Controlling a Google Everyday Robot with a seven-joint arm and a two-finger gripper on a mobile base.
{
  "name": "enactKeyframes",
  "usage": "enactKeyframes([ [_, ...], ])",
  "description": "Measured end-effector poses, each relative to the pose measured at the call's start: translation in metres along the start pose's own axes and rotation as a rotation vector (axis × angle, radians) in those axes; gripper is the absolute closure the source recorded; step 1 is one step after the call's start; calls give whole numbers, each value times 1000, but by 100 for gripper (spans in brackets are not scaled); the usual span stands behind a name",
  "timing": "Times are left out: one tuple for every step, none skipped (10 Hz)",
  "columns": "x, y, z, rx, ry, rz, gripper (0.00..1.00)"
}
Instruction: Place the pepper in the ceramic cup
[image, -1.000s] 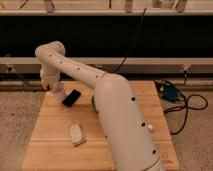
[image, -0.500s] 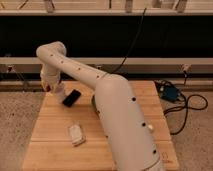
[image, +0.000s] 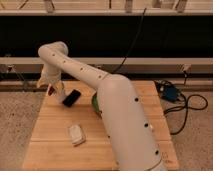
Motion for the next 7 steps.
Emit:
enactKeyframes([
  [1,1,-4,9,4,1,20],
  [1,2,-7,17,9,1,20],
  [3,4,-14,32,20,6,20],
  [5,7,-19,46,32,14,20],
  [7,12,-26,56,41,21,20],
  [9,16,-27,46,34,20,20],
  [8,17,-19,42,27,15,20],
])
